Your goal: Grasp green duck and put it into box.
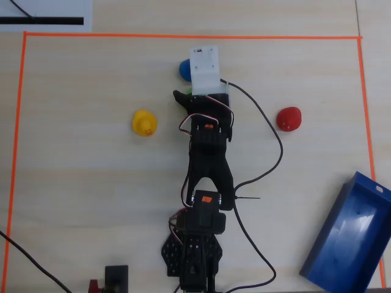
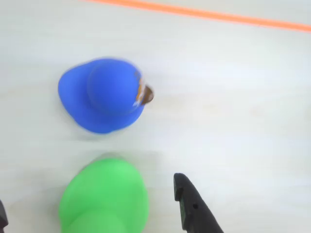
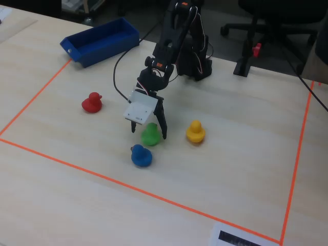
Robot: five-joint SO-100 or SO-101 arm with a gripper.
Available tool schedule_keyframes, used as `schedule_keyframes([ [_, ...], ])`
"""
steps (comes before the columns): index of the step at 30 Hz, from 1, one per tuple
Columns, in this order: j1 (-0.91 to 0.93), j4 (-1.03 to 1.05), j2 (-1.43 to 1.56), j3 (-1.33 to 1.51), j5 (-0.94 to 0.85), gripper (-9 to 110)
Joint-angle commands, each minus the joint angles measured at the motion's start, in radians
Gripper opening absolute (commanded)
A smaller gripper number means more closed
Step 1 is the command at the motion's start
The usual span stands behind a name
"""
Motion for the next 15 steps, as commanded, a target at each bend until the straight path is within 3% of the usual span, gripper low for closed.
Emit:
schedule_keyframes([
  [1,0.020,-0.054,0.020,0.035,-0.041,46],
  [15,-0.014,-0.002,0.044,0.075,-0.023,45],
])
